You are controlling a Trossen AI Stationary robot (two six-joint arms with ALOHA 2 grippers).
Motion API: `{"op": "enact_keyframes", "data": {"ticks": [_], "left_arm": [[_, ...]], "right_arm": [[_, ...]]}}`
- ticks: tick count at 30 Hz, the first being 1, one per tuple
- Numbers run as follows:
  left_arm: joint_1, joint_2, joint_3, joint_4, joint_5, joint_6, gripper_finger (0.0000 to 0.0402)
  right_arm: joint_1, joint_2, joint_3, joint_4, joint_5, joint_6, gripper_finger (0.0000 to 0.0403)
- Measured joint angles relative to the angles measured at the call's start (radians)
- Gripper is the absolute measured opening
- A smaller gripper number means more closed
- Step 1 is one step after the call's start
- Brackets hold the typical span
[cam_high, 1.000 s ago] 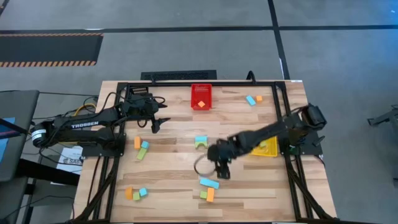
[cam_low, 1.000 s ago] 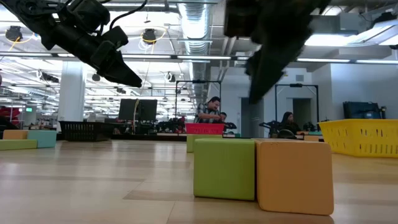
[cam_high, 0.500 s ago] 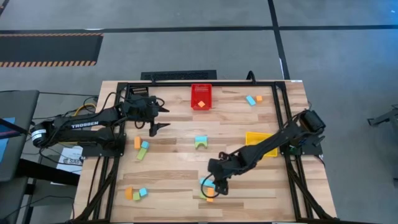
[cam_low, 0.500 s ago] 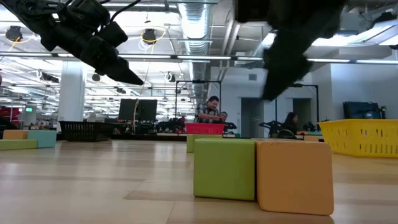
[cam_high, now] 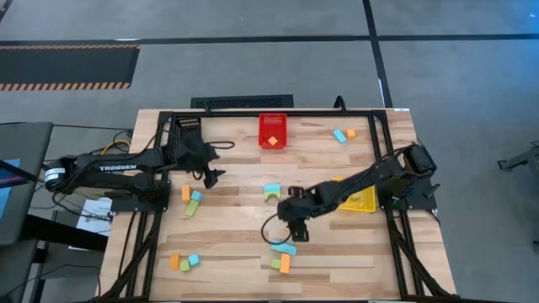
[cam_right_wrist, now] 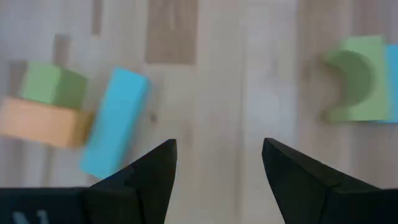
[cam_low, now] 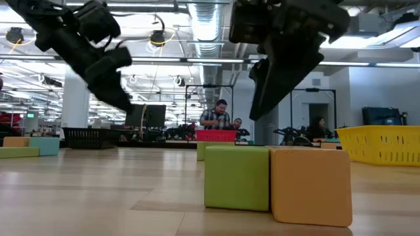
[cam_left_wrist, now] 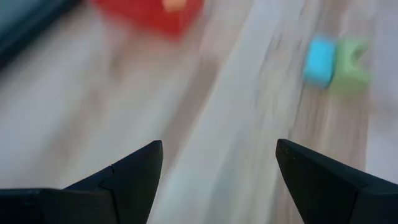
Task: Sort & place blocks by color
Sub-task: Put the blue block into the black bin
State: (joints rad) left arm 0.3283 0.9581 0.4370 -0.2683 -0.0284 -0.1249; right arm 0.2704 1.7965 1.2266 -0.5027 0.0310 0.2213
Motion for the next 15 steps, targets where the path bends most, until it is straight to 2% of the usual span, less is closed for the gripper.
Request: {"op": "enact_keyframes", "data": {"ticks": [5, 10, 15], "left_arm": [[-0.049, 0.047, 0.113, -0.320, -0.028, -0.286, 0.0303], [-0.097, 0.118, 0.196, -0.607, -0.029, -0.467, 0.0303], [-0.177, 0.190, 0.197, -0.670, 0.005, -0.621, 0.0303]], "right_arm": [[-0.080, -0.022, 0.000, -0.002, -0.001, -0.239, 0.0260], [-0.178, -0.023, 0.000, -0.002, -0.008, -0.421, 0.0260], [-0.250, -0.023, 0.000, -0.005, -0.111, -0.496, 0.0260]]}}
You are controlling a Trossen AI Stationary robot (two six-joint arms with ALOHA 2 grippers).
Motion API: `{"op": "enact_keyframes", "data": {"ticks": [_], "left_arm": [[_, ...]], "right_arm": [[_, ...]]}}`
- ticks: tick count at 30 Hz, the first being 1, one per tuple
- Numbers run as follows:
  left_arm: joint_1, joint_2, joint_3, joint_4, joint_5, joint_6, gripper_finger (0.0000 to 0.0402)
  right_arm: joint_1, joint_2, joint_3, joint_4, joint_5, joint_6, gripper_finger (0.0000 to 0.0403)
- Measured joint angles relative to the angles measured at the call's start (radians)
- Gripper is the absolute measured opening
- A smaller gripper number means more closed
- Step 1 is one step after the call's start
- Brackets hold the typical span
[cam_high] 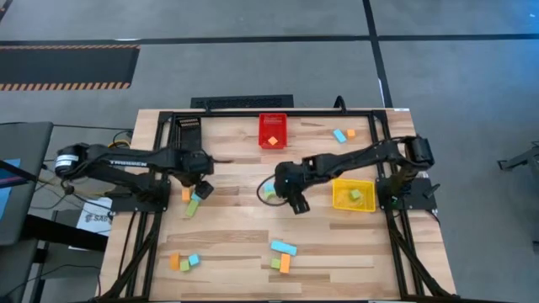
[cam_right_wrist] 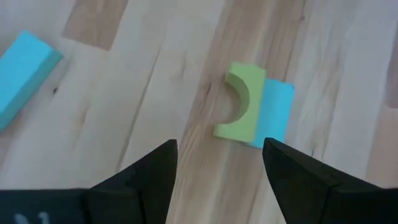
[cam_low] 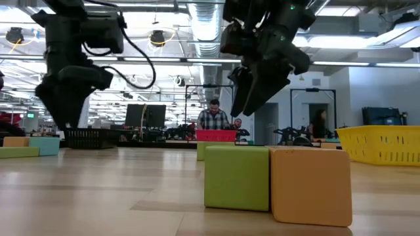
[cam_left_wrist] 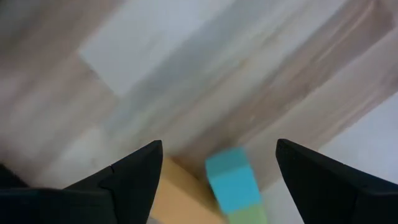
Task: Sort & place blocks by color
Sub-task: Put the blue block into the black bin
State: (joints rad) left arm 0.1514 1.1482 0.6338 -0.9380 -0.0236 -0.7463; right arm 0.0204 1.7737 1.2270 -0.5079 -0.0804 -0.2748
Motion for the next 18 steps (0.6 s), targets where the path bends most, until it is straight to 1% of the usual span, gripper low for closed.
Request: {"op": "enact_keyframes", "data": {"ticks": [3, 9, 14, 18], "left_arm": [[-0.044, 0.046, -0.001, 0.002, 0.036, -0.069, 0.0303], [-0.083, 0.135, -0.001, 0.015, 0.060, -0.131, 0.0303], [-0.087, 0.203, -0.002, 0.016, 0.113, -0.129, 0.0303], [-0.087, 0.251, -0.001, 0.018, 0.139, -0.089, 0.0298]], "right_arm": [[-0.023, 0.000, 0.000, -0.001, -0.048, -0.043, 0.0260], [-0.040, 0.000, 0.000, -0.005, -0.055, -0.141, 0.0259], [-0.056, 0.000, 0.000, -0.008, -0.056, -0.168, 0.0259], [-0.066, 0.000, 0.000, -0.009, -0.056, -0.168, 0.0259]]}}
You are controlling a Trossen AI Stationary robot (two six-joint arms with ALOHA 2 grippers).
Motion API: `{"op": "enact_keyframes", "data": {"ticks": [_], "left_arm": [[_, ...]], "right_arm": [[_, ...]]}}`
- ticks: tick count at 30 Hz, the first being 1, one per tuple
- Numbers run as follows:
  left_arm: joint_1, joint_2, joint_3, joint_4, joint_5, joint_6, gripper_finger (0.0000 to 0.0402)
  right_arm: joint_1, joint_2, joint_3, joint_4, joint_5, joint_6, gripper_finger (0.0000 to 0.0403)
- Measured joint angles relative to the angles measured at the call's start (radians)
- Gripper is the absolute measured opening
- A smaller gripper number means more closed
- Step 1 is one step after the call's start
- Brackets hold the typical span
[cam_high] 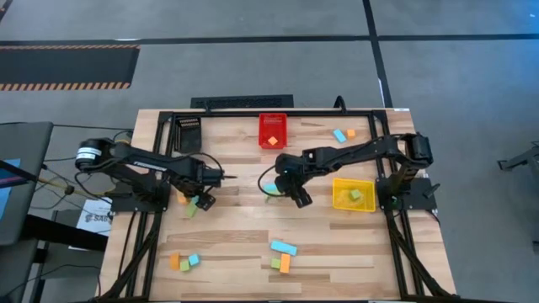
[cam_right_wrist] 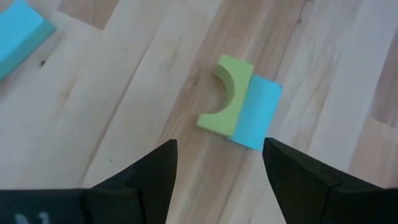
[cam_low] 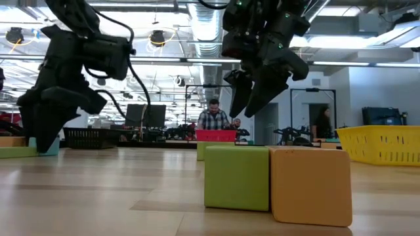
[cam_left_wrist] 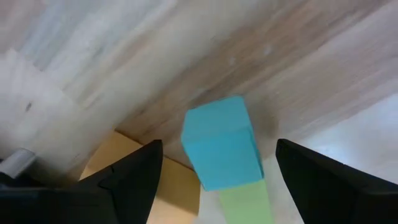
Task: Sort & place blocks by color
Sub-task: Put the blue block into the black bin
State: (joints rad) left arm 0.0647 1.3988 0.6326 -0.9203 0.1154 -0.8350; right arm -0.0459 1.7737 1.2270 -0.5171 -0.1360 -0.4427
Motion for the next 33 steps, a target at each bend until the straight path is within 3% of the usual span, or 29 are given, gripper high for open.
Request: {"op": "enact_keyframes", "data": {"ticks": [14, 33], "left_arm": [[0.000, 0.040, 0.002, 0.050, 0.003, 0.088, 0.0187], [0.059, 0.039, 0.001, 0.091, -0.031, 0.191, 0.0184]], "right_arm": [[-0.004, 0.000, 0.000, -0.001, 0.000, 0.024, 0.0260], [-0.002, 0.000, 0.000, -0.005, 0.000, 0.045, 0.0260]]}}
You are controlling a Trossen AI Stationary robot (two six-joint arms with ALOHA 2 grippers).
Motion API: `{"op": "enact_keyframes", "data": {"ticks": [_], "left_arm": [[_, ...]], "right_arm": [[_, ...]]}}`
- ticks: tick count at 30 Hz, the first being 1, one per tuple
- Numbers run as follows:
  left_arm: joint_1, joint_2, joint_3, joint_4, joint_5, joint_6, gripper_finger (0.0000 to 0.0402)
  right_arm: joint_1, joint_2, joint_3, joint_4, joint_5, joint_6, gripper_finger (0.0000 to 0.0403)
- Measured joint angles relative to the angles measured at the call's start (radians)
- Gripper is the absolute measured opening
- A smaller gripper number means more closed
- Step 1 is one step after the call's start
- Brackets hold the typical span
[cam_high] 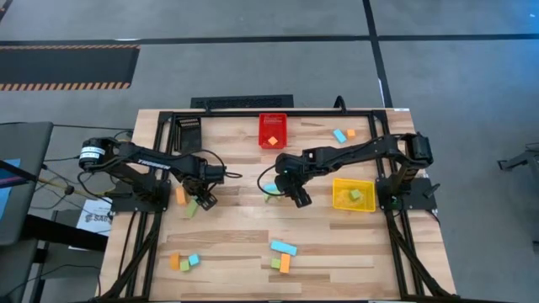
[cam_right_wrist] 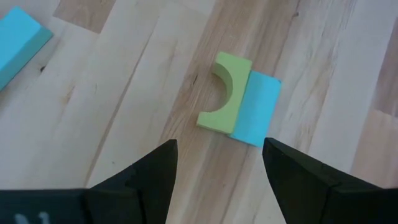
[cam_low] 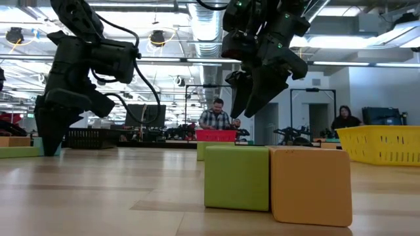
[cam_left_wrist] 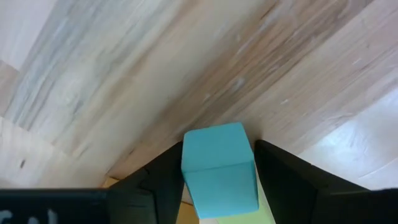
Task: Sort & place blocks by color
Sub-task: Put the blue block into the black bin
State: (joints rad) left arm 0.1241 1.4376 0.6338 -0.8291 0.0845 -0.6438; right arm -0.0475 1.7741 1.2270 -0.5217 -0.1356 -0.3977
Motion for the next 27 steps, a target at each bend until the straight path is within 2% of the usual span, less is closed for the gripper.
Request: {"op": "enact_keyframes", "data": {"ticks": [6, 12, 14, 21, 24, 27], "left_arm": [[0.000, 0.000, 0.000, -0.001, 0.006, 0.004, 0.0177], [0.002, 0.001, 0.010, -0.008, 0.003, 0.033, 0.0112], [0.001, 0.006, 0.032, -0.010, -0.013, 0.070, 0.0101], [0.052, 0.005, 0.262, -0.086, -0.244, 0.298, 0.0101], [0.135, 0.003, 0.341, -0.122, -0.345, 0.405, 0.0102], [0.250, 0.002, 0.390, -0.131, -0.380, 0.483, 0.0102]], "right_arm": [[0.000, 0.000, 0.000, -0.001, 0.000, 0.000, 0.0260], [0.000, 0.000, 0.000, -0.001, 0.000, -0.001, 0.0260], [0.000, 0.000, 0.000, -0.001, 0.001, 0.004, 0.0260], [0.000, -0.055, -0.008, -0.068, 0.005, 0.073, 0.0260], [-0.007, -0.113, -0.037, -0.073, 0.006, 0.104, 0.0260], [-0.019, -0.203, -0.107, -0.056, 0.027, 0.140, 0.0260]]}}
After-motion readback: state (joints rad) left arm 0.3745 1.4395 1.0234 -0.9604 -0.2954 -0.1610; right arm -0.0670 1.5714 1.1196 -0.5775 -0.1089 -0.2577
